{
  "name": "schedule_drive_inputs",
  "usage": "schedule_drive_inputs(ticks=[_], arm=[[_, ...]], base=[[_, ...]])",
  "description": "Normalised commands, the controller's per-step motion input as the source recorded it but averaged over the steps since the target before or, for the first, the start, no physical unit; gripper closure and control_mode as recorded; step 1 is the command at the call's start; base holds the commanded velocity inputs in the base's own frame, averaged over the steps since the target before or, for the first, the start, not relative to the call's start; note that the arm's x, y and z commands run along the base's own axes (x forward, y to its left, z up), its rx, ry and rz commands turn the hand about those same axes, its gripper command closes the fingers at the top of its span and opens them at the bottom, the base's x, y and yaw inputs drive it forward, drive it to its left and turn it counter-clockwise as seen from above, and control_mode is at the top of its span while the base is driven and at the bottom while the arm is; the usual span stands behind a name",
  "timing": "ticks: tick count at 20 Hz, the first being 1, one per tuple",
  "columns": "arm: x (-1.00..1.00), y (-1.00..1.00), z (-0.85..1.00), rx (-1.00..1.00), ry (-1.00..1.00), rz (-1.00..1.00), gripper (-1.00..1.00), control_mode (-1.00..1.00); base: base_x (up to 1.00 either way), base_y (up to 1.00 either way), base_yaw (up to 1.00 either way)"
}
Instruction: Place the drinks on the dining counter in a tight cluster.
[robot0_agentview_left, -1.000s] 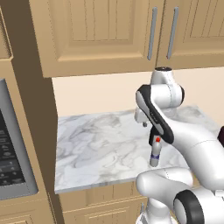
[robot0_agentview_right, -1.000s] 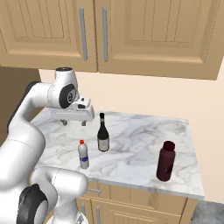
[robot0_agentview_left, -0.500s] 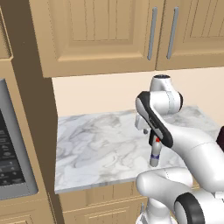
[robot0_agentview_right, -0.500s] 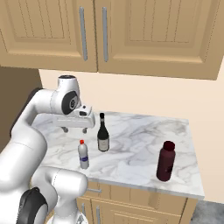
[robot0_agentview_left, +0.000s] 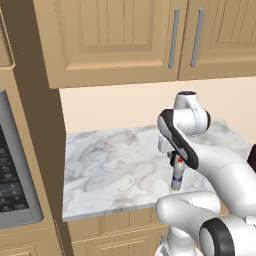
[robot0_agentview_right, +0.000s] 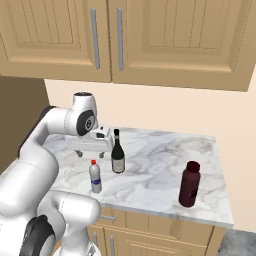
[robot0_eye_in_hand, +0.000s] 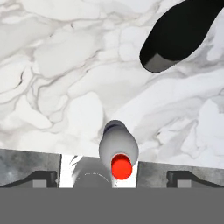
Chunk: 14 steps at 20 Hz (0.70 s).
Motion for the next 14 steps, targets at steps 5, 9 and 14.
schedule_drive_inputs(ticks=[5, 9, 14], arm=[[0.00, -0.22, -0.25, 0.00, 0.02, 0.02, -1.00, -1.00], [0.00, 0.00, 0.00, 0.00, 0.01, 0.00, -1.00, -1.00], [-0.01, 0.03, -0.04, 0.01, 0.01, 0.00, -1.00, -1.00]], base=[[0.00, 0.00, 0.00], [0.00, 0.00, 0.00], [0.00, 0.00, 0.00]])
